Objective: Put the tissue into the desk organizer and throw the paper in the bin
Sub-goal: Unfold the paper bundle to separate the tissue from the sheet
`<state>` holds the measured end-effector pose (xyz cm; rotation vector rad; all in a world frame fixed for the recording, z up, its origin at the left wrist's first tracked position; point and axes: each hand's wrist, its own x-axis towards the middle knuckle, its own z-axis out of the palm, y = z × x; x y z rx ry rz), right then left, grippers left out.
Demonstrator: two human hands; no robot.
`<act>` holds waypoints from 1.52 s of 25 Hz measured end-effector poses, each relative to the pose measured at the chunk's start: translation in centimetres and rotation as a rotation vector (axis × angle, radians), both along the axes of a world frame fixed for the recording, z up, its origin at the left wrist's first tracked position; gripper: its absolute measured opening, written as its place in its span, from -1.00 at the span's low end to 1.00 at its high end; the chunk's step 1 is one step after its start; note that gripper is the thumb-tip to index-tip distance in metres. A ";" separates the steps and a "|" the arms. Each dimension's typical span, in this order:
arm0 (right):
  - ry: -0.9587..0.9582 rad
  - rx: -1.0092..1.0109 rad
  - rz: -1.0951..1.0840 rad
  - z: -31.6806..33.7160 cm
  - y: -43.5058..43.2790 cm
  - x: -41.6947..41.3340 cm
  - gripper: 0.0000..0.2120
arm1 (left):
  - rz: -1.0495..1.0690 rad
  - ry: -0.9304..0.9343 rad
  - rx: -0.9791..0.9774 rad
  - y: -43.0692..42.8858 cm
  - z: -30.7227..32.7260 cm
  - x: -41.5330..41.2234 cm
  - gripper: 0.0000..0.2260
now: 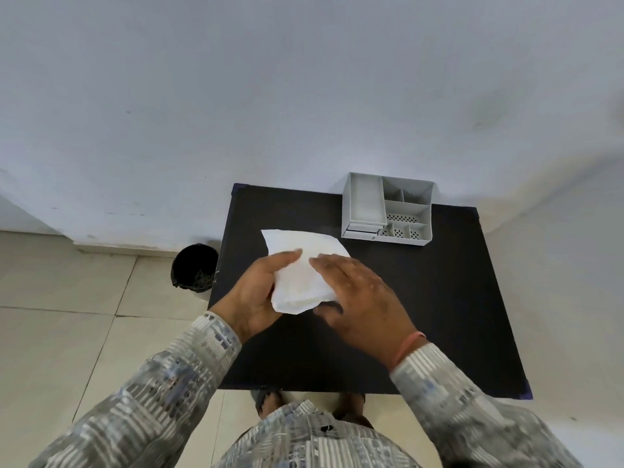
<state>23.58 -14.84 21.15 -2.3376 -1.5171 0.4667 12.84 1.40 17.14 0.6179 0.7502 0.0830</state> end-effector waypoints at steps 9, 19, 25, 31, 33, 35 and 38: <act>1.781 0.554 -0.647 -1.8 -4.4 2.3 -0.68 | -0.195 0.223 0.546 0.5 2.0 -0.8 -0.83; 2.144 0.580 -0.790 -8.7 -4.9 1.1 -0.44 | -0.481 0.185 0.890 1.6 9.3 2.2 -0.91; 2.215 0.642 -0.764 -9.3 -5.5 1.8 -0.56 | -0.360 0.049 0.655 1.9 9.3 1.6 -0.88; 2.131 0.594 -0.749 -9.4 -6.6 2.3 -0.65 | -0.326 0.160 0.652 1.6 6.6 1.2 -0.83; 2.112 0.562 -0.752 -9.8 -6.8 2.6 -0.65 | -0.341 0.080 0.538 1.3 5.9 1.1 -0.72; 2.092 0.544 -0.770 -10.4 -6.7 2.7 -0.63 | -0.350 0.040 0.429 1.2 5.4 0.7 -0.66; 2.023 0.517 -0.779 -11.1 -6.8 2.8 -0.58 | -0.407 0.213 0.737 1.4 4.2 0.9 -0.80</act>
